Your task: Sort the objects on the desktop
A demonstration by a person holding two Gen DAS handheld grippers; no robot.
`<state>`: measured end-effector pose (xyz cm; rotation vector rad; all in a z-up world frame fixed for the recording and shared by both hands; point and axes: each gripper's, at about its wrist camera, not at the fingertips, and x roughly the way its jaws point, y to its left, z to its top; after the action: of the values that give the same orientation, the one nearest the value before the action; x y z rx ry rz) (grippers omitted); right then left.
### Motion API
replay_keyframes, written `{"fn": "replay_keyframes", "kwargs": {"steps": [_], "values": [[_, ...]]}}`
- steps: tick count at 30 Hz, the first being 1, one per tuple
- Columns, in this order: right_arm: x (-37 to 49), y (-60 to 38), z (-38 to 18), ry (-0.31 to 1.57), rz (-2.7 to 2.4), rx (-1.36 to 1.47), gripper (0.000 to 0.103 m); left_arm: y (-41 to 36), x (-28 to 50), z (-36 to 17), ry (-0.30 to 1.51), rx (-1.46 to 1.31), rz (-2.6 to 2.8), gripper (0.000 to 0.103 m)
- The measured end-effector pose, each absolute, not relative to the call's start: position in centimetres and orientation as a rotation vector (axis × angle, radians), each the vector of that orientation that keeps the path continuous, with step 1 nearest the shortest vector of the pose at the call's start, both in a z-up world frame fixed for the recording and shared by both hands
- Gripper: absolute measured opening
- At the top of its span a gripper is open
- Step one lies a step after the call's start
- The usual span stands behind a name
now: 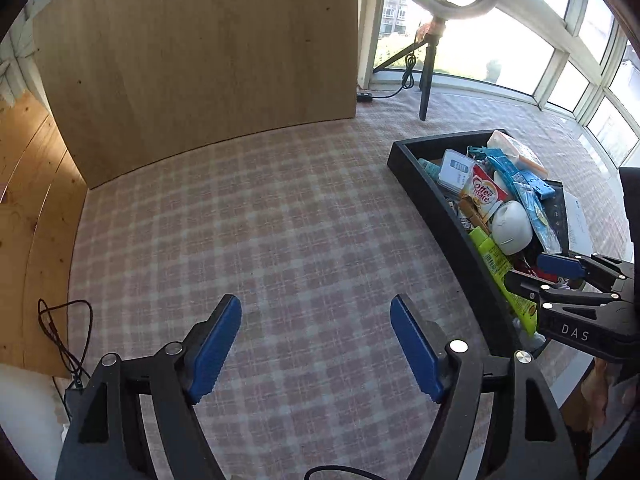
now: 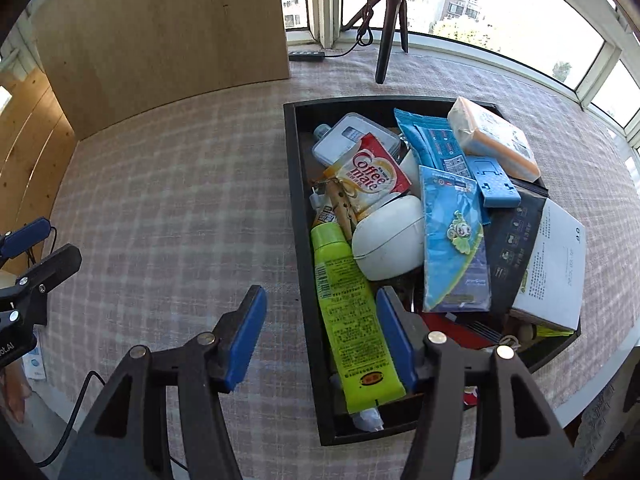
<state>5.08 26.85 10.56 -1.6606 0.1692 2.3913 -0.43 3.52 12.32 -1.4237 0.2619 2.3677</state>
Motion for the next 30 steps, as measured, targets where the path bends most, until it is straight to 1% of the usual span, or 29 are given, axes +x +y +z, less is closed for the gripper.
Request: {"fn": "replay_keyframes", "kwargs": {"steps": [3,10,13,16,30], "values": [[5.6,23.6,9.9,0.176,2.425,-1.648,0.056,0.8,0.4,11.8,0.267,-1.441,2.409,0.075],[5.9,17.3,9.0,0.184,2.498,-1.647,0.060,-3.7,2.8,11.4,0.206,-1.458,2.484,0.076],[5.9,15.7,8.4,0.250,2.511,-1.651,0.062,-4.9,3.5,10.8,0.156,-1.473,2.472,0.076],[5.9,14.3,7.5,0.292,2.511,-1.669,0.062,-5.7,4.0,10.6,0.151,-1.469,2.473,0.076],[5.2,10.1,7.2,0.181,2.534,-1.664,0.062,-8.3,3.7,10.0,0.066,-1.467,2.495,0.076]]}}
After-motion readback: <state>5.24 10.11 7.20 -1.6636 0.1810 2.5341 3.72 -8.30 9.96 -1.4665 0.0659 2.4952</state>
